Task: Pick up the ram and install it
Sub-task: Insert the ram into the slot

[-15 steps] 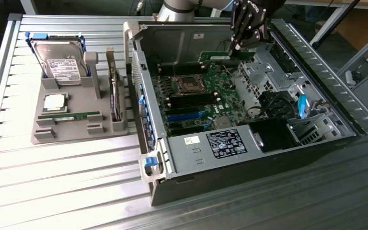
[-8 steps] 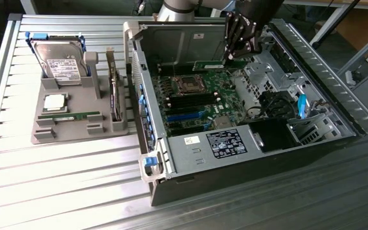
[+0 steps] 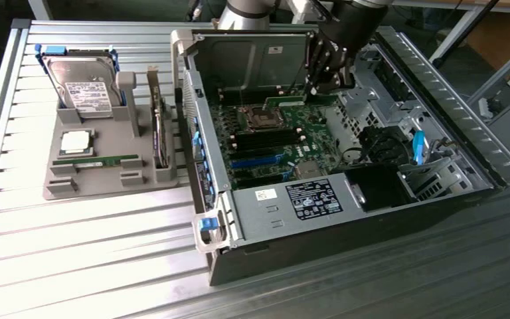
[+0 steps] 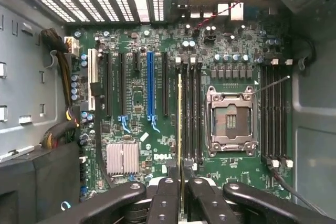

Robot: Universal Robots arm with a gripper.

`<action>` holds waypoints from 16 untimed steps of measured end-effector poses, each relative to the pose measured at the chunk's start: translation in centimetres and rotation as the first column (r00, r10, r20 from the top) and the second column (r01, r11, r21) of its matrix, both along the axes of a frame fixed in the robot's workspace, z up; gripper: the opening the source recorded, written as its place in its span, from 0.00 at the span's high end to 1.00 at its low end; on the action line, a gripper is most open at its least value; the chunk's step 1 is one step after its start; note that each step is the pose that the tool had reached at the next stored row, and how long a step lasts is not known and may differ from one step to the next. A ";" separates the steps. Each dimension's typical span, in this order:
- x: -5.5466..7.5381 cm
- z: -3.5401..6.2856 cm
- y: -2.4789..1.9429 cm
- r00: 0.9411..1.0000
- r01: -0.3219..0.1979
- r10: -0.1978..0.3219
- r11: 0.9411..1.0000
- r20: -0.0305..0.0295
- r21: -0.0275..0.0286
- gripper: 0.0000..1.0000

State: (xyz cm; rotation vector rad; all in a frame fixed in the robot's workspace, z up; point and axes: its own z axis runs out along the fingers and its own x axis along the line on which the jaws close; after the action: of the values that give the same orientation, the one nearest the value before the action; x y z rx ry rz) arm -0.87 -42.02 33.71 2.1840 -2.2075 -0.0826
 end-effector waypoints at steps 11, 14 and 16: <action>-1.7 -4.71 -0.03 1.000 0.000 0.000 1.000 0.000 0.000 0.88; -1.8 -5.39 -0.03 1.000 0.000 0.000 1.000 0.000 0.000 0.88; -1.9 -5.90 -0.04 1.000 0.000 0.000 1.000 0.000 0.000 0.88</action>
State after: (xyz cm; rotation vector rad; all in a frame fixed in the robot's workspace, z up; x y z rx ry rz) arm -2.77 -42.05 27.81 2.1842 -2.2077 -0.0823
